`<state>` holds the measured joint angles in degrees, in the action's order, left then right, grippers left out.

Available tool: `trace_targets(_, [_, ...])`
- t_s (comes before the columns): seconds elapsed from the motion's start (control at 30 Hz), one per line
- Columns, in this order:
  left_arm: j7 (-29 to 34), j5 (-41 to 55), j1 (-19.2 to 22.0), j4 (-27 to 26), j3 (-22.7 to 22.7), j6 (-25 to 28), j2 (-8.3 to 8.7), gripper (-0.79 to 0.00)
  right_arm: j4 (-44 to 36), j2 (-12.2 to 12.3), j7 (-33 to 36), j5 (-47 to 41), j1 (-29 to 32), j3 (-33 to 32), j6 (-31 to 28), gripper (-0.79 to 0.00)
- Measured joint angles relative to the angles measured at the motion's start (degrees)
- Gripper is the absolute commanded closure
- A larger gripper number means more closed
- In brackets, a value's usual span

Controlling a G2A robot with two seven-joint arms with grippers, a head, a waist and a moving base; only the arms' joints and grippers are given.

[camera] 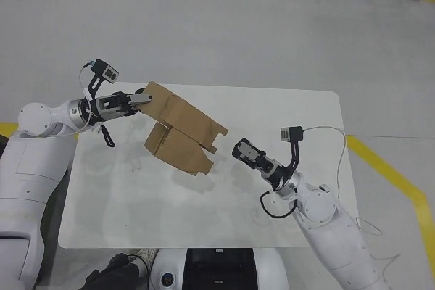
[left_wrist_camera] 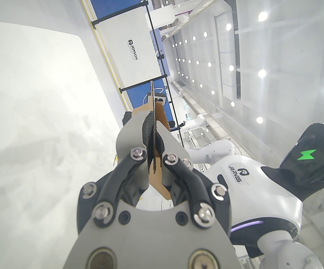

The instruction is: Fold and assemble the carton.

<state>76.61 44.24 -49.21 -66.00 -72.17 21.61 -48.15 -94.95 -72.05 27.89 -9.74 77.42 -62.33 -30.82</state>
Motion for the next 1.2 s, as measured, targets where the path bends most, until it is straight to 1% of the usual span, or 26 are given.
trace_targets(0.1, [0.0, 0.0, 0.0, 0.0, 0.0, 0.0, 0.0, 0.0, 2.27, -0.31, 2.66, -4.76, -0.48, 1.81, -4.06, -0.785])
trace_targets(0.3, [0.0, 0.0, 0.0, 0.0, 0.0, 0.0, 0.0, 0.0, 5.41, -0.69, 6.79, -7.7, -2.23, 4.08, -9.39, -0.785])
trace_targets(0.63, [0.0, 0.0, 0.0, 0.0, 0.0, 0.0, 0.0, 0.0, 6.14, -0.49, 11.69, -10.75, -2.73, 4.7, -10.92, -0.785])
trace_targets(0.83, [0.0, 0.0, 0.0, 0.0, 0.0, 0.0, 0.0, 0.0, 6.7, -0.94, 11.81, -11.0, -3.53, 6.7, -12.11, -0.785])
trace_targets(1.2, [0.0, 0.0, 0.0, 0.0, 0.0, 0.0, 0.0, 0.0, 9.23, -2.26, 9.6, -10.47, -5.32, 10.98, -16.01, -0.785])
